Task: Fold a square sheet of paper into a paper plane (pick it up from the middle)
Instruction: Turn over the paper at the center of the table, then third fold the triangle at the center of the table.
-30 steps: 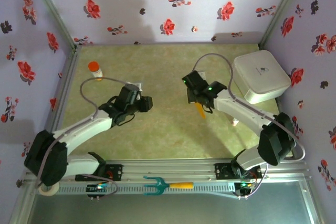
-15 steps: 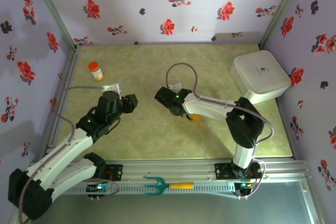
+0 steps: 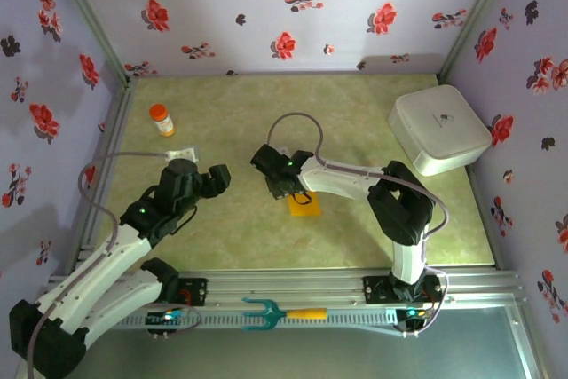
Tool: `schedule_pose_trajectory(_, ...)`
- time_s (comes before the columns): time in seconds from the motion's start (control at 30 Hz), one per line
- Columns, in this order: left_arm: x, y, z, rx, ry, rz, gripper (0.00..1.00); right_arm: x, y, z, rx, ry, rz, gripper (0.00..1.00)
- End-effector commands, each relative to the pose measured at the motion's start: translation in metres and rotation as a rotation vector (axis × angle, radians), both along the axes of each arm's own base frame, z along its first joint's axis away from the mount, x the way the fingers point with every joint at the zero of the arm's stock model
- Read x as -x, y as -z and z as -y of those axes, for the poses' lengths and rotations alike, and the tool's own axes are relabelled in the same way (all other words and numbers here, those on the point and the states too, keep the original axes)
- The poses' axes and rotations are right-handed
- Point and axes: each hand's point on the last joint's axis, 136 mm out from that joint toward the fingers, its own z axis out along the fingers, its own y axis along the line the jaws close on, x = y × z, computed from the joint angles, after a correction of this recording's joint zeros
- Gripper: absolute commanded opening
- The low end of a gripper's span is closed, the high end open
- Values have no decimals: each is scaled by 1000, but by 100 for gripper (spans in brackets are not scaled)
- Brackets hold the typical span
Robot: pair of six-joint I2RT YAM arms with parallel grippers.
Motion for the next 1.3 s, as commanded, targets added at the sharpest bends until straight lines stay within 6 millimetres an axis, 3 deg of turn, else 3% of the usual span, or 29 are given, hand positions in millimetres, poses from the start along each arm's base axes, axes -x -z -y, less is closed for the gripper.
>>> schedule_pose_trajectory(0.0,4,10,-15,-39,-48,-52,89,4,-6,-21,-210,0,-103,31)
schedule_pose_trajectory(0.07,7,13,-18,-39,-44,-70,100,4,-20,-24,-341,18,-125,38)
schedule_pose_trajectory(0.17,8,16,-6,1,28,-74,100,-2,-48,-11,-524,70,-97,45)
schedule_pose_trajectory(0.23,6,18,6,59,64,-78,100,-9,-59,13,-594,141,-73,46)
schedule_pose_trajectory(0.33,-1,22,22,132,95,-93,95,-10,-56,48,-648,226,-83,43)
schedule_pose_trajectory(0.5,-11,32,58,242,189,-164,75,-4,-37,86,-713,325,-133,36)
schedule_pose_trajectory(0.67,-17,41,92,302,264,-227,67,0,-24,93,-775,350,-199,30)
schedule_pose_trajectory(0.93,-22,71,133,283,293,-367,57,-1,1,83,-796,330,-290,14)
schedule_pose_trajectory(1.27,-21,92,170,265,356,-449,56,0,41,91,-770,384,-401,11)
